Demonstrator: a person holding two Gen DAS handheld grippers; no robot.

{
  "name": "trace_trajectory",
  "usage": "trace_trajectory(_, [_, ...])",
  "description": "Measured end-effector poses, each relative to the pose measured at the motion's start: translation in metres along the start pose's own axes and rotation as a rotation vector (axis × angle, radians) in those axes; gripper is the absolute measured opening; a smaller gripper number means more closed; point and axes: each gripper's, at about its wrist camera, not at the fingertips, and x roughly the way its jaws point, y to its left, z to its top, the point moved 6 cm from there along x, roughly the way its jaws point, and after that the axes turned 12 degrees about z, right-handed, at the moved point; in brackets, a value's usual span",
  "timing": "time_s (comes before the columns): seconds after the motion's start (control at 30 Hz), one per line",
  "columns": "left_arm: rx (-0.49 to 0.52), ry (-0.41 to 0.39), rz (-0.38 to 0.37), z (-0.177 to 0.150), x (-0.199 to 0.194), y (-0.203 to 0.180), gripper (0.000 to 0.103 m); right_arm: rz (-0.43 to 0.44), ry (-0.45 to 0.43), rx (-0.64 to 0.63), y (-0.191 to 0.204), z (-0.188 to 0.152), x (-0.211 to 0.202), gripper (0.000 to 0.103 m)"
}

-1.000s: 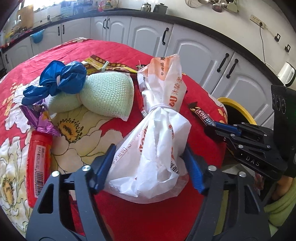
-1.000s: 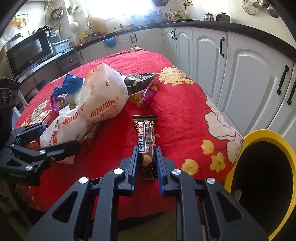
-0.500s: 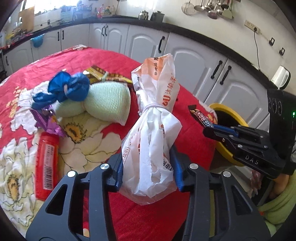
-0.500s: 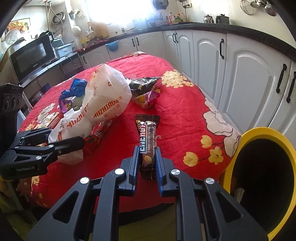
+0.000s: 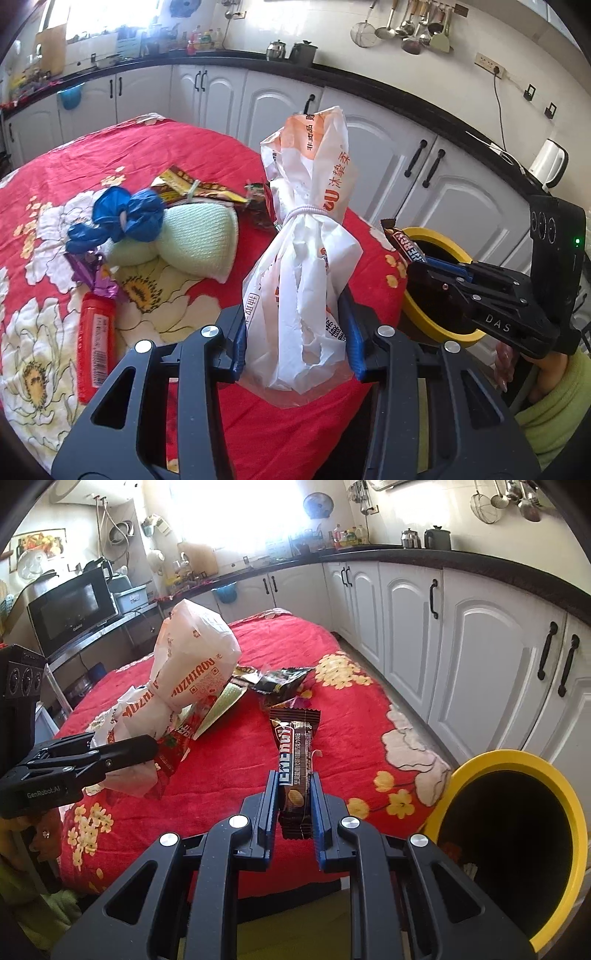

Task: Collect trash
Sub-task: 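Carry the white bag and chocolate bar over the yellow bin with both tools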

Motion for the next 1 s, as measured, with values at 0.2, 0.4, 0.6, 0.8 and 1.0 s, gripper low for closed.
trace_trajectory(0.2, [0.03,-0.009,-0.032,0.007,0.002,-0.025,0.033,-0.026,-0.024,0.012,-0.009,0.001,-0.015,0.016])
trace_trajectory(0.4, [0.064,-0.012,-0.063,0.012,0.005,-0.05,0.033,-0.065,-0.054,0.041,-0.027,0.0,-0.033,0.016])
trace_trajectory(0.6, [0.101,-0.016,-0.094,0.017,0.01,-0.079,0.033,-0.102,-0.087,0.074,-0.046,-0.003,-0.053,0.016])
trace_trajectory(0.8, [0.126,-0.016,-0.125,0.022,0.016,-0.102,0.033,-0.139,-0.116,0.115,-0.066,-0.006,-0.07,0.016])
trace_trajectory(1.0, [0.14,-0.02,-0.149,0.026,0.02,-0.121,0.033,-0.176,-0.141,0.145,-0.082,-0.012,-0.084,0.016])
